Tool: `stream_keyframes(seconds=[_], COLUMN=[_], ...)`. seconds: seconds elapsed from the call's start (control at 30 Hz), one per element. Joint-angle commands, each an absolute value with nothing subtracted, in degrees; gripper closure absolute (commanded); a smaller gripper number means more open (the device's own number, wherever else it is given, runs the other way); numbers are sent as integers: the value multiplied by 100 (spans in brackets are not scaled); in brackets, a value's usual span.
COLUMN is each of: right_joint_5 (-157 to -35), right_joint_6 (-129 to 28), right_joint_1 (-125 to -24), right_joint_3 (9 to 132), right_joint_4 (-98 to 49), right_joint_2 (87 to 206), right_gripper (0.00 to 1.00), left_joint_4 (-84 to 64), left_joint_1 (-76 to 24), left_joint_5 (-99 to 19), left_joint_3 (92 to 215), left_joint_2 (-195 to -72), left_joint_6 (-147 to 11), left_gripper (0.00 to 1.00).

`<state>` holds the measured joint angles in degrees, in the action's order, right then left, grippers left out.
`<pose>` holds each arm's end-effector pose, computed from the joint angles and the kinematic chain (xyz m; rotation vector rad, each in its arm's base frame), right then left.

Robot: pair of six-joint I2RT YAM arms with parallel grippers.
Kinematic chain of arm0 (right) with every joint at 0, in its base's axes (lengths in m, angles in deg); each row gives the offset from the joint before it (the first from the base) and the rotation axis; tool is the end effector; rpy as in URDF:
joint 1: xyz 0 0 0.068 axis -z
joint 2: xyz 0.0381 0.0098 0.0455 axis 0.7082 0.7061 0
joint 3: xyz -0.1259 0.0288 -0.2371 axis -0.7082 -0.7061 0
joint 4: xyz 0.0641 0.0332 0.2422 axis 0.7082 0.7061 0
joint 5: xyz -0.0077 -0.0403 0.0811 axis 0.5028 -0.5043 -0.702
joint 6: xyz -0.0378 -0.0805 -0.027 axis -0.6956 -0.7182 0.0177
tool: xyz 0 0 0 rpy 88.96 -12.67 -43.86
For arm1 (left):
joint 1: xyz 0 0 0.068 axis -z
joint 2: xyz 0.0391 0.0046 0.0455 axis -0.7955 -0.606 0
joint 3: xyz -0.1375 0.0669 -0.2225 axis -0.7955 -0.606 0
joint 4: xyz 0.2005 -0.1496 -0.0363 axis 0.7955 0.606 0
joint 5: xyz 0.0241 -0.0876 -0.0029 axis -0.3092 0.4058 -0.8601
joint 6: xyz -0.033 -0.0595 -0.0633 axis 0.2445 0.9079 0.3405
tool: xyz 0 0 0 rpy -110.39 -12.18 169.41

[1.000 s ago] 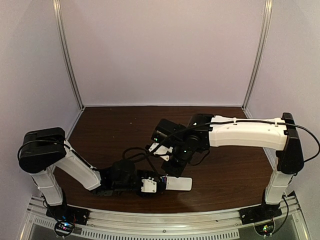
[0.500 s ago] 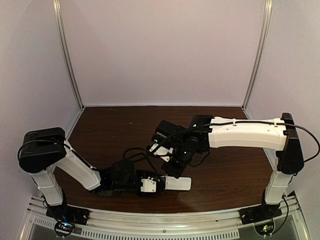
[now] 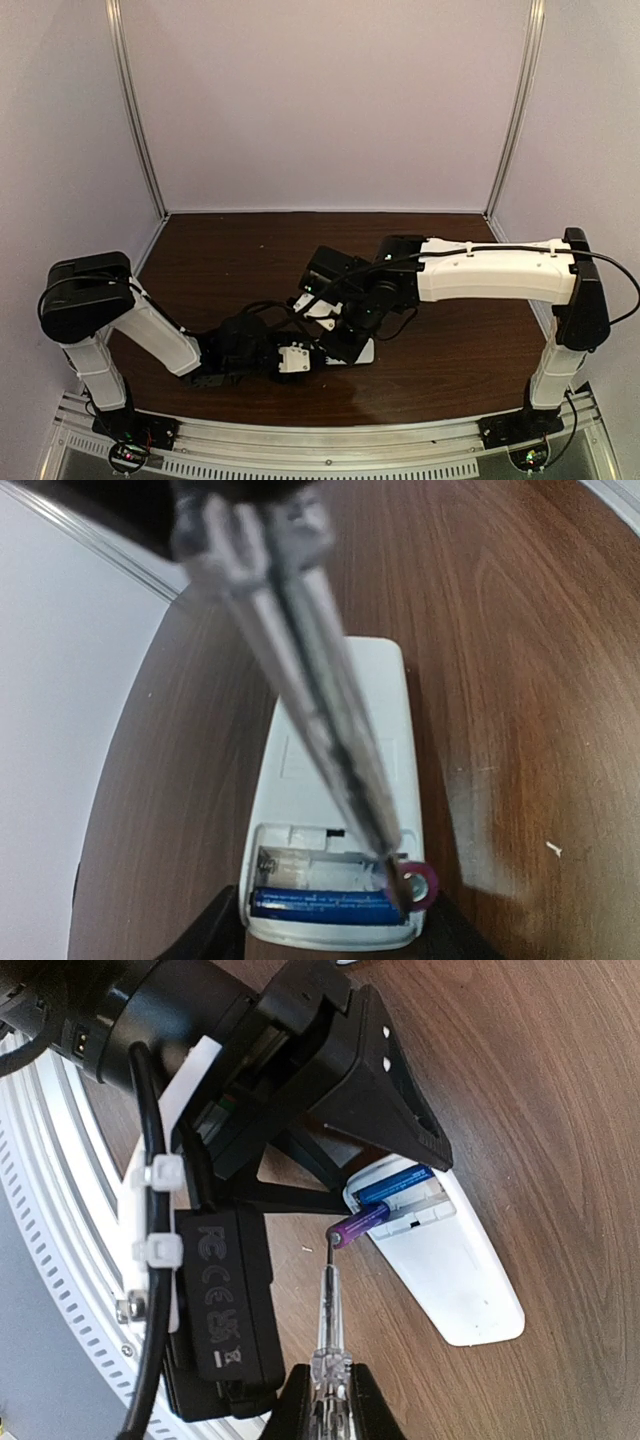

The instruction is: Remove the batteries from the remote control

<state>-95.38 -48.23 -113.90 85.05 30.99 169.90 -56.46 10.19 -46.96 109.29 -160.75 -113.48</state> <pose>0.1287 0.3595 0.2182 -1.4790 2.5133 0.4509 0.1529 -0.3026 0.0896 1.5355 1.3355 -0.3356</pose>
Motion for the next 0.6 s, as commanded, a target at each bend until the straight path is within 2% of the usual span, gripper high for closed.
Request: stream_keyframes(seconds=[0.0,0.57], right_joint_5=[-9532,-9042], right_joint_6=[-4737,-4566], right_joint_1=[-11441,-11371], right_joint_3=[8389,8474], right_joint_4=[3420,3404], right_joint_2=[16971,16828], right_gripper=[100,100], left_joint_4=[-6294,-6371], left_joint_1=[929,921], left_joint_5=[-4926,-4932], left_joint_3=[10972,10945], left_joint_2=[-16094,-16095], left_joint_6=[-11244,-11253], left_gripper=[100,100])
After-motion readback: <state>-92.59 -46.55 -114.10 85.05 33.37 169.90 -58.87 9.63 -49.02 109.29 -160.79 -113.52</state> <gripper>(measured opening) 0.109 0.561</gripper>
